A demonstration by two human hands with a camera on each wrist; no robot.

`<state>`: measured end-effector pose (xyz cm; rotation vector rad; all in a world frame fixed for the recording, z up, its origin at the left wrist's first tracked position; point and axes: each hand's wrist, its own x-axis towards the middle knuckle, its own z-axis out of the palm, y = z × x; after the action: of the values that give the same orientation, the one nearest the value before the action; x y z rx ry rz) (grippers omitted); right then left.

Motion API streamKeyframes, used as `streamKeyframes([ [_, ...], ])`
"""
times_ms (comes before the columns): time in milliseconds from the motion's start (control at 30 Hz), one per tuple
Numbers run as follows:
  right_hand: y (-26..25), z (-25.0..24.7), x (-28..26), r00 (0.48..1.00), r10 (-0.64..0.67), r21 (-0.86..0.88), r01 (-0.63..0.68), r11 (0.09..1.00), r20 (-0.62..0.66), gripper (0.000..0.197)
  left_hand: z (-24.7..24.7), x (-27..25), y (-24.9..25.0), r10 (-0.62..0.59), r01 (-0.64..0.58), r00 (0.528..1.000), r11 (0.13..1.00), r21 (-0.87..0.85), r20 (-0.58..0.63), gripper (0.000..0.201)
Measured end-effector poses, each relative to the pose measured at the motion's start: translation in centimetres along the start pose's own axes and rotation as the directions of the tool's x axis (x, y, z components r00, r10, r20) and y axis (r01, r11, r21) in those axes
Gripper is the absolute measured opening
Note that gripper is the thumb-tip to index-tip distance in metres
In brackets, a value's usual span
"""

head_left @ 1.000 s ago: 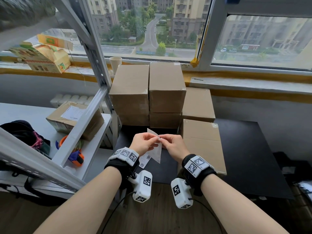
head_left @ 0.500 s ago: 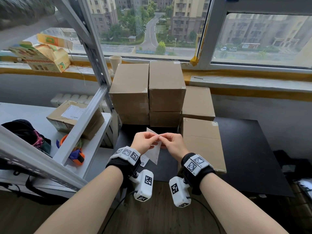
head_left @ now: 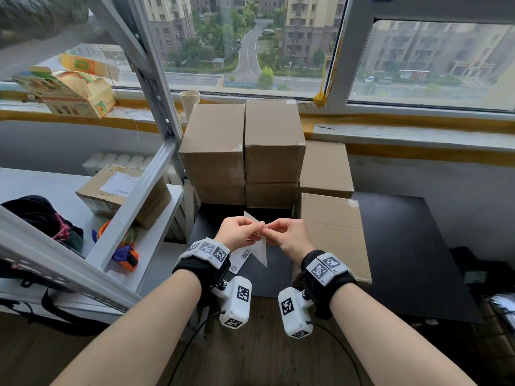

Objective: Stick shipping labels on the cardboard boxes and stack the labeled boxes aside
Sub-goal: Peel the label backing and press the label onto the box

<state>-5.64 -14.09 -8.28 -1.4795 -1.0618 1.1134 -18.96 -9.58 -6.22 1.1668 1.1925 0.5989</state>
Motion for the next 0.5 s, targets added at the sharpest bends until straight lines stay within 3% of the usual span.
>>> streamKeyframes([
  [100, 0.03, -0.25, -0.15, 1.000, 0.024, 0.073, -0.023, 0.997, -0.008, 0.003, 0.18, 0.05, 0.21, -0.003, 0.004, 1.000, 1.000, -0.011, 0.001, 0.017],
  [200, 0.11, -0.40, -0.18, 0.998, 0.062, 0.103, -0.062, 0.993, 0.004, 0.013, 0.37, 0.17, 0.33, -0.009, 0.008, 1.000, 1.000, -0.012, -0.014, 0.018],
  [500, -0.24, -0.28, -0.05, 0.993, 0.120, 0.150, -0.119, 0.982, 0.002, 0.004, -0.11, 0.21, -0.38, 0.027, -0.027, 0.999, 0.999, 0.023, 0.022, 0.008],
])
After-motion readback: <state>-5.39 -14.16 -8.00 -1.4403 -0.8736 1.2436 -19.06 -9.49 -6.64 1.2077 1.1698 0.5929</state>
